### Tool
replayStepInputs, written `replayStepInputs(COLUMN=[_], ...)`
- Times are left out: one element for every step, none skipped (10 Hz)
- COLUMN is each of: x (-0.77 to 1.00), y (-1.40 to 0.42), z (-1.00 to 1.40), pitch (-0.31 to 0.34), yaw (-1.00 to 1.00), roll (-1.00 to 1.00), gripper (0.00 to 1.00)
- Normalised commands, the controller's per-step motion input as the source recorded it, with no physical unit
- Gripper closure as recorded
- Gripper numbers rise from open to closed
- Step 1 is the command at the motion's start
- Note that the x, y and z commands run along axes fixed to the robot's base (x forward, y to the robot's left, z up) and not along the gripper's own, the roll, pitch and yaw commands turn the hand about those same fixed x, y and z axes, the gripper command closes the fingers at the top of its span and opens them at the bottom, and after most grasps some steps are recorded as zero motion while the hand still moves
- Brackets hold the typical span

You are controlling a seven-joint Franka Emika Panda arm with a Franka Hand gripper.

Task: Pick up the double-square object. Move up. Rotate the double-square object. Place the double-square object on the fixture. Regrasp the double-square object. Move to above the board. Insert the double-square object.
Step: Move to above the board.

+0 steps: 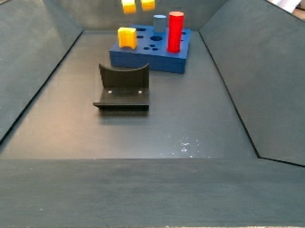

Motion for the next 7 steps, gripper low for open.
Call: replayStepInputs(x=[-0.01, -0.01, -0.61, -0.61, -0.66, -0.7, -0.8], y=[-0.01, -0.01, -1.0, -1.0, -1.0, -1.0, -1.0], z=[0.51, 0.36, 0.02, -0.03, -0.03, -0.04, -0.02], pitch=[0.091, 0.12, -0.144, -0.16, -0.178, -0.185, -0.215], yaw=[-0.02, 0.0, -0.05, -0.04, -0.04, -0.04, -0.05], roll=[-0.07, -0.07, -1.0, -1.0, -1.0, -1.0, -1.0], gripper=[1.0, 1.0, 1.0, 1.0, 1.0, 1.0, 1.0])
